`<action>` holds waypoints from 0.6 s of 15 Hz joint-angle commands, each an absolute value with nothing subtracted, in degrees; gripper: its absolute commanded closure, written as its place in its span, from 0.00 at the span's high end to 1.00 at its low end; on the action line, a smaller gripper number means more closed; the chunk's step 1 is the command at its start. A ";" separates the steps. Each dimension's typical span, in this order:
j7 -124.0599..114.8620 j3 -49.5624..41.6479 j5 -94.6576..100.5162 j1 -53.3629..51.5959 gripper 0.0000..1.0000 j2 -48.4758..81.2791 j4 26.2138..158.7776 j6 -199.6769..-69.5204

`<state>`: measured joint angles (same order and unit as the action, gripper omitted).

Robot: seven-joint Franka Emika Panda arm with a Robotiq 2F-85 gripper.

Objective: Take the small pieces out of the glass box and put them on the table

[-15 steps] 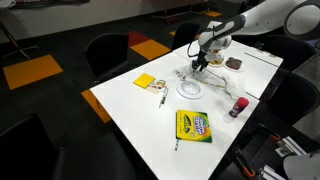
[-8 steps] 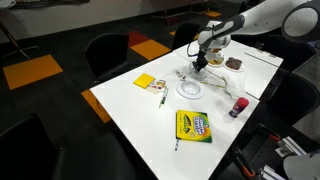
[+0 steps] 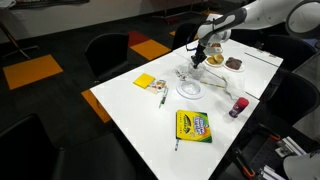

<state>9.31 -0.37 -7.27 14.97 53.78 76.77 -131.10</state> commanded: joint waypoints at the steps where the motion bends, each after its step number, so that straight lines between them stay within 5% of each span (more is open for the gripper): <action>1: 9.32 -0.32 -7.24 14.19 0.01 49.50 79.70 -132.43; 9: 14.54 2.28 -6.23 10.91 0.01 50.66 78.85 -132.48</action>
<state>11.24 0.80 -7.00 11.46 50.11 77.48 -131.18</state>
